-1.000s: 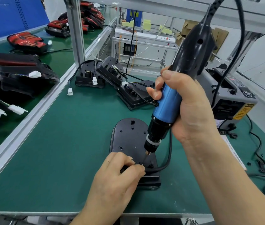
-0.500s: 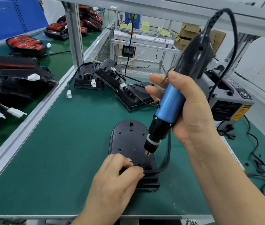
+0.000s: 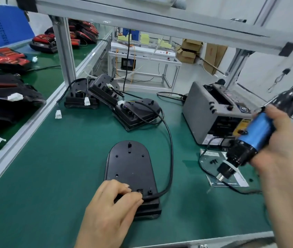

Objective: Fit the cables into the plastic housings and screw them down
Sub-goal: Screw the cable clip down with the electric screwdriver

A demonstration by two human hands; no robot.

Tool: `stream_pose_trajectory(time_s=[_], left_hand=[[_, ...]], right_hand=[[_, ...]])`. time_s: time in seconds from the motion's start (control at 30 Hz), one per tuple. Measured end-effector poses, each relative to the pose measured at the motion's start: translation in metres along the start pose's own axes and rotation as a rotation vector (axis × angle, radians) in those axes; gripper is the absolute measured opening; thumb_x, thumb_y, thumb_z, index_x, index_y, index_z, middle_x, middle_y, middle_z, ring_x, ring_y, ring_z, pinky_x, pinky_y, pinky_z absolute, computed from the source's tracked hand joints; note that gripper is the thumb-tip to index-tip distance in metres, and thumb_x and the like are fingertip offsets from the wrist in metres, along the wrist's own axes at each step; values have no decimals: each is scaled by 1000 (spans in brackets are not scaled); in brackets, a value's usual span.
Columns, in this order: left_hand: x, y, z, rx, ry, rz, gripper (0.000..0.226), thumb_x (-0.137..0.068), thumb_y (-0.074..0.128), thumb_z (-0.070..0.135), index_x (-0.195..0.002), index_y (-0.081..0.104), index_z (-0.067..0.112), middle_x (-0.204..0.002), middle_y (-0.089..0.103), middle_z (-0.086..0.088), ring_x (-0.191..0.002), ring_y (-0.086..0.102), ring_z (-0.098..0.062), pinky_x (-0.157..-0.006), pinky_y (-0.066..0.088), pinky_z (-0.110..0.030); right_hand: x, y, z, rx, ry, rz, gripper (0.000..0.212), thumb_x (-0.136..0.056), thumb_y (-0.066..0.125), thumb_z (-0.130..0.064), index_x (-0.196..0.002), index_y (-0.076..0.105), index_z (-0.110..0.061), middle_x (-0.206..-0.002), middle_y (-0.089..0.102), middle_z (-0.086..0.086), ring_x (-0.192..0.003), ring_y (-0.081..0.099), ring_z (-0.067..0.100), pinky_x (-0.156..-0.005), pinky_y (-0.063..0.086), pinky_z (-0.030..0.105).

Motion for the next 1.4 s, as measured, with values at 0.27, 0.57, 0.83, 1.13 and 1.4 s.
stream_pose_trajectory(time_s=[0.27, 0.57, 0.83, 1.13, 1.4], left_hand=[[1, 2, -3, -16, -3, -17, 8, -85, 55, 36, -89, 60, 31, -83, 50, 10, -87, 52, -5, -58, 47, -24], [0, 3, -2, 2, 16, 5, 8, -86, 55, 35, -90, 60, 30, -84, 50, 9, -85, 54, -9, -61, 47, -26], [0, 3, -2, 7, 15, 2, 8, -86, 54, 36, -89, 60, 31, -85, 48, 12, -86, 54, -9, -62, 47, -24], [-1, 3, -1, -1, 27, 21, 6, -85, 55, 35, -87, 59, 30, -82, 50, 9, -84, 53, -8, -61, 47, -25], [-2, 3, -1, 5, 21, 16, 6, -84, 55, 35, -88, 59, 32, -84, 46, 14, -85, 52, -6, -59, 46, -23]], right_hand=[[-23, -75, 40, 165, 188, 319, 25, -80, 72, -40, -84, 58, -19, -78, 59, -2, -63, 57, 13, -56, 48, 30], [-50, -99, 60, 370, 257, 326, 35, -82, 70, -42, -85, 53, -12, -83, 62, 9, -67, 62, 26, -58, 53, 39], [-65, -115, 55, 821, 237, 240, 50, -77, 71, -50, -91, 56, -5, -89, 65, 19, -69, 62, 29, -61, 53, 34], [-68, -117, 48, 1026, 312, 167, 51, -79, 70, -48, -99, 54, -4, -92, 67, 22, -68, 62, 28, -61, 54, 32], [-64, -121, 47, 1073, 296, 155, 58, -86, 65, -41, -120, 37, -3, -90, 66, 22, -62, 62, 28, -62, 55, 35]])
Point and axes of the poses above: each hand's wrist, its own x-axis away from the middle knuckle, its own y-axis out of the palm, z = x × y, the point moved 4 cm from there along -x, towards the middle knuckle
